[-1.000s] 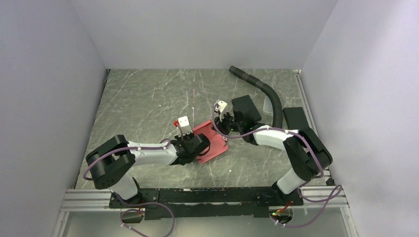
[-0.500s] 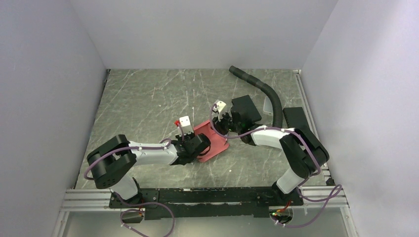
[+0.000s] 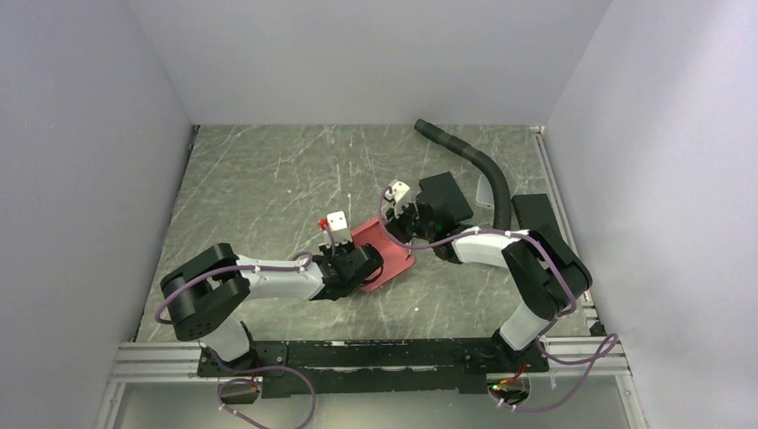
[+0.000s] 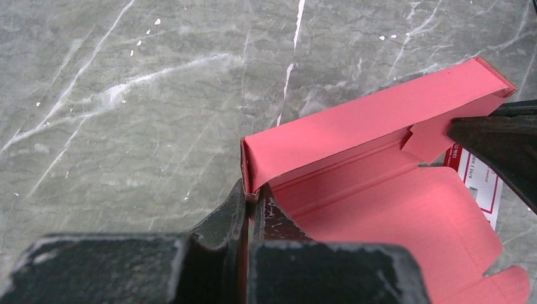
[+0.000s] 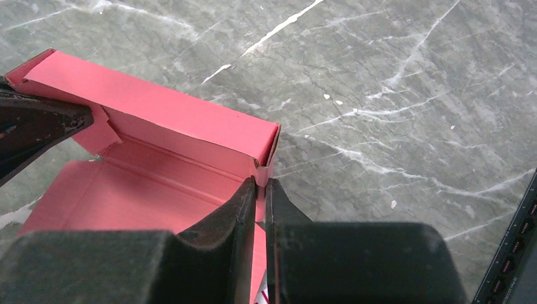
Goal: Fold the paper box
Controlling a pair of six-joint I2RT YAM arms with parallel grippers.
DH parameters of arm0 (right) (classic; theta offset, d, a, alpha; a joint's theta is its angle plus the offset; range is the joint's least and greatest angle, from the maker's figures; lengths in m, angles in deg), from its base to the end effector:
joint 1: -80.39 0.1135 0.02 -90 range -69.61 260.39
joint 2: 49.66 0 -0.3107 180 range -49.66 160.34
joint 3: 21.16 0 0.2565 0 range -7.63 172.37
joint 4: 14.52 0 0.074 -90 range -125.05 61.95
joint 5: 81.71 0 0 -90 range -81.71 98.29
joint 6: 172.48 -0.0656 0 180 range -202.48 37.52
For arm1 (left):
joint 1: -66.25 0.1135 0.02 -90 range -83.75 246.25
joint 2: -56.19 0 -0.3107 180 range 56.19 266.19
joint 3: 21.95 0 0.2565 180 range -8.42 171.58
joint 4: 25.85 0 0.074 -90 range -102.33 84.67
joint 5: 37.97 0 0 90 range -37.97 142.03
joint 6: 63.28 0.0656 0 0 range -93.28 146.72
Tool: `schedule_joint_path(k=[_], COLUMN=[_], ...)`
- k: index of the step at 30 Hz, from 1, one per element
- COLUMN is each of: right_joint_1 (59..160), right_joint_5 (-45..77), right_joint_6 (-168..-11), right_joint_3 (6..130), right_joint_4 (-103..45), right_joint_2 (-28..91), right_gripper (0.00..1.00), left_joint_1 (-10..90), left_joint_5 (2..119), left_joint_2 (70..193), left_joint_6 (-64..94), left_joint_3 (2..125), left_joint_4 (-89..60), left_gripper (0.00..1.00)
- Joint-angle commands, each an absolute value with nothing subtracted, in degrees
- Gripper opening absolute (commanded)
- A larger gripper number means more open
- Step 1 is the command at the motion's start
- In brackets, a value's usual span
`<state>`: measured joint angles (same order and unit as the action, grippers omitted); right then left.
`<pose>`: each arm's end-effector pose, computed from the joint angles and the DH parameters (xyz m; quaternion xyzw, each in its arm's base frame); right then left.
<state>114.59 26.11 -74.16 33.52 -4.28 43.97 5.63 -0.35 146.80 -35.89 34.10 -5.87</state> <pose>0.2855 0.2183 0.1968 -0.3818 0.7635 0.2426 0.4609 0.1928 -0.2365 0.1858 -0.1492 0.8523 -0.0406 0.4998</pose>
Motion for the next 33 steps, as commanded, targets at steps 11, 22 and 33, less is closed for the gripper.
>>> schedule_joint_path(k=[11,22,33], right_joint_1=[117.1,123.0,125.6], right_joint_5=[23.0,0.5,5.3], right_joint_6=[-76.5,-74.8,-77.9], right_joint_3=[33.4,34.3,32.3], right_joint_4=[1.2,1.7,5.3], right_joint_2=[46.0,46.5,46.7], right_gripper=[0.12,0.0,0.0], left_joint_1=[3.9,3.4,3.4], left_joint_5=[3.9,5.9,6.2], left_joint_2=[149.2,147.1,142.2], left_joint_6=[-36.7,-40.7,-45.4], left_joint_3=[35.1,35.3,34.5], left_joint_4=[-5.9,-4.7,-2.0], left_gripper=[0.0,0.0,0.0])
